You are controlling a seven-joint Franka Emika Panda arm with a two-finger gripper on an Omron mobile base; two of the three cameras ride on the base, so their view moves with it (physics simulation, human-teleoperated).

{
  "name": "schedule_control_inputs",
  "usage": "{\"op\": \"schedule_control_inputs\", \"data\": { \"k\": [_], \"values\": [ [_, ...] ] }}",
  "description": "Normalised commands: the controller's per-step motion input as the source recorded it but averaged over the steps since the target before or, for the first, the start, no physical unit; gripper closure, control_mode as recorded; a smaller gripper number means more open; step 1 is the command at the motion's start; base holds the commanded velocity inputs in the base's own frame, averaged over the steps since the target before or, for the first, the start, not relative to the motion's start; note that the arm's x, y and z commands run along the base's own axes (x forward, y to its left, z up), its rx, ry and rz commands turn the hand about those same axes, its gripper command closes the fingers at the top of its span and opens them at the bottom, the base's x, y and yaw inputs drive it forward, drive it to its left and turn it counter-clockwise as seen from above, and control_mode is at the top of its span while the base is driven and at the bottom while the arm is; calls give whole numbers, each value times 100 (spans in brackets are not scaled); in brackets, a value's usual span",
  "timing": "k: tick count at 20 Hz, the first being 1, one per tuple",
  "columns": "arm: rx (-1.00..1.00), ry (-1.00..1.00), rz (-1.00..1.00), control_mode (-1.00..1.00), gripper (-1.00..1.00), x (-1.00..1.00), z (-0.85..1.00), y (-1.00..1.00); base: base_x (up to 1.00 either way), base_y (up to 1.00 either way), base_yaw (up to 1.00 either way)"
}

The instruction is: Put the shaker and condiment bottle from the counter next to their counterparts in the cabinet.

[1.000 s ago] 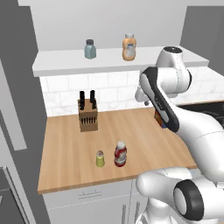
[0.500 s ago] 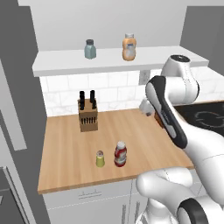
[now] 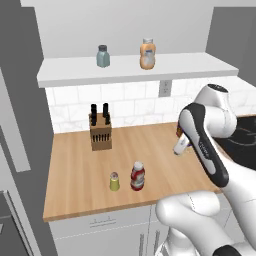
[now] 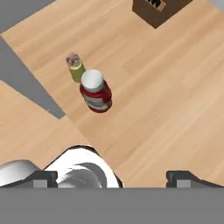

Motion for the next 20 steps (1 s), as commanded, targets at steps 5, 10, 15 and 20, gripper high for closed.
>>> {"op": "schedule_control_inputs", "data": {
  "k": [5, 10, 15, 20],
  "values": [
    [20, -6, 57, -100, -100, 0, -31, -22, 0, 0, 0],
    [4, 0, 47, -100, -100, 8, -32, 10, 0, 0, 0],
    [-2, -3, 24, -100, -100, 0, -23, 10, 0, 0, 0],
    [4, -7, 19, -100, -100, 0, -1, 13, 0, 0, 0]
  ]
}}
